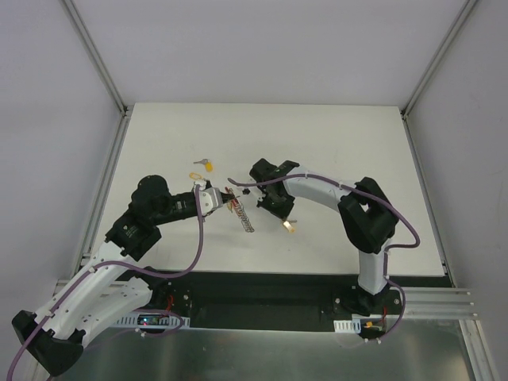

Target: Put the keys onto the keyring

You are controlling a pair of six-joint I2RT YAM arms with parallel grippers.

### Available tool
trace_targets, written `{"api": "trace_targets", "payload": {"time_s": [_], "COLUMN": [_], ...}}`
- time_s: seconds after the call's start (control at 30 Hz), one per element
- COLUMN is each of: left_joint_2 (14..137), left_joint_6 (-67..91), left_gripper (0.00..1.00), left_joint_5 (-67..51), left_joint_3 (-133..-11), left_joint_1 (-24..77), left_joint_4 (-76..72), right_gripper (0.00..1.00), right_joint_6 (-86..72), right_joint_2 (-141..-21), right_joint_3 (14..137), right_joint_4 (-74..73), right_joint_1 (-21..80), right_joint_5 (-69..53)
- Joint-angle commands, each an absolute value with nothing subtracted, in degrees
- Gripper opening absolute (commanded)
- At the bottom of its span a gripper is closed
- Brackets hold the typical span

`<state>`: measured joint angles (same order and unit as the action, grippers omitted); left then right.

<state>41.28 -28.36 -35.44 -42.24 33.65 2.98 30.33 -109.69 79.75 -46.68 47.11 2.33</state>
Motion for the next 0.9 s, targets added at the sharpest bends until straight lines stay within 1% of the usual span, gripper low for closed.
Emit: {"api": "trace_targets", "payload": {"time_s": [0.0,0.23,0.27,0.3,0.37,0.4,0.47,0.5,0.57,0.6,0.7,0.8,0.83,0.87], "left_joint_2": [40.43,40.43,40.43,40.69,40.78,40.87,40.87,40.78,40.87,40.87,40.96,41.04,40.96,41.04], "left_joint_6": [-29.36,-29.36,-29.44,-29.44,-29.35,-29.36,-29.27,-29.27,-29.27,-29.27,-29.18,-29.09,-29.18,-29.09], "left_gripper": [0.0,0.0,0.0,0.0,0.0,0.0,0.0,0.0,0.0,0.0,0.0,0.0,0.0,0.0], "left_joint_5": [-35.77,-35.95,-36.03,-36.21,-36.21,-36.3,-36.39,-36.39,-36.3,-36.3,-36.39,-36.56,-36.65,-36.56], "left_joint_3": [-43.07,-43.07,-43.07,-43.07,-43.07,-43.15,-43.15,-43.15,-43.15,-43.15,-43.15,-43.07,-43.24,-43.24], "left_joint_1": [33.22,33.05,33.05,33.05,32.96,32.96,32.96,32.96,32.96,32.96,32.96,32.96,32.96,32.96], "left_joint_4": [0.88,0.88,0.97,0.88,0.97,0.97,0.88,0.97,0.97,0.88,0.88,0.97,0.97,0.88], "right_gripper": [0.01,0.05,0.07,0.11,0.14,0.18,0.21,0.25,0.27,0.31,0.36,0.37,0.37,0.37], "right_joint_6": [31.82,31.73,31.64,31.38,31.03,30.76,30.41,30.15,29.62,29.45,28.83,27.6,27.25,26.64], "right_joint_2": [-112.58,-114.34,-114.43,-114.43,-113.91,-113.56,-112.59,-111.11,-109.34,-106.9,-103.02,-97.92,-95.04,-93.79], "right_joint_3": [83.14,84.02,84.28,84.46,84.64,84.64,84.38,83.77,83.06,82.53,79.37,74.28,72.09,68.42], "right_joint_4": [-46.76,-45.26,-45.18,-45.18,-45.0,-45.09,-44.56,-44.13,-42.81,-42.19,-38.86,-33.33,-29.4,-27.53], "right_joint_1": [46.93,47.02,46.85,46.93,46.85,46.93,46.85,46.85,46.93,46.85,46.85,45.88,45.44,45.09], "right_joint_5": [0.79,0.53,-1.39,-1.49,-1.67,-1.76,-1.85,-1.93,-2.28,-2.29,-2.55,-3.51,-3.86,-4.74]}}
